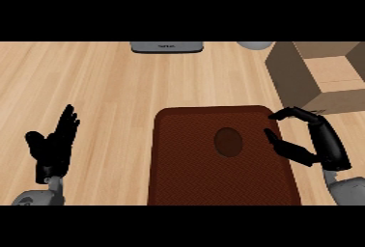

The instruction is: Pick the cupcake from the tray and place it in the cardboard box

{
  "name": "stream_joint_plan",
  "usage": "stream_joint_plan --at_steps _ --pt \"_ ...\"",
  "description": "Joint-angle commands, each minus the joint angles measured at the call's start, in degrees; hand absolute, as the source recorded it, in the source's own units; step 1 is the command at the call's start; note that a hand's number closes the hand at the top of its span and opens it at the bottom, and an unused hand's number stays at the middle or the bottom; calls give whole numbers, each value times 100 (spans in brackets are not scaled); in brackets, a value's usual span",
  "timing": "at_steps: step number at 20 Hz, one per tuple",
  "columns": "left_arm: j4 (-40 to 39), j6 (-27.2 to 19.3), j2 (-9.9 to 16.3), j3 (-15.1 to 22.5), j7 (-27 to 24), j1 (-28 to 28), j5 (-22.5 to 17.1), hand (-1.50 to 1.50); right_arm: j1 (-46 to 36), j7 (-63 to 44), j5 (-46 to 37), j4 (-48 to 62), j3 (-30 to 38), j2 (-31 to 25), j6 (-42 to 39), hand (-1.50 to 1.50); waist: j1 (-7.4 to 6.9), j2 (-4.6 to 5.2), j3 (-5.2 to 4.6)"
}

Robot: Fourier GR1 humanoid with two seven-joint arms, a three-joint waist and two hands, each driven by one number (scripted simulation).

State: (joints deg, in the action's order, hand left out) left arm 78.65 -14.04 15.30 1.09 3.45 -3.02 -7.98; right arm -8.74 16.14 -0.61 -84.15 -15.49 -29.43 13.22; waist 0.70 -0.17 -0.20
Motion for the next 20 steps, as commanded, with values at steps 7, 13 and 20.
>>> stream_joint_plan --at_steps 7,13,20 --pt "-528 -114 -282 70 -258 -332 278 0 508 -1305 -1628 -1268 -120 -881 354 -150 2 7 8" --pt "-290 28 -172 -30 -293 -141 218 0 257 -3436 -1484 -2567 -54 -1447 -871 -150 -66 -2 8" --pt "-308 -1 -395 145 -327 -60 376 0 -432 -5041 -1838 -2979 -855 -1099 -1954 -150 -121 14 12"
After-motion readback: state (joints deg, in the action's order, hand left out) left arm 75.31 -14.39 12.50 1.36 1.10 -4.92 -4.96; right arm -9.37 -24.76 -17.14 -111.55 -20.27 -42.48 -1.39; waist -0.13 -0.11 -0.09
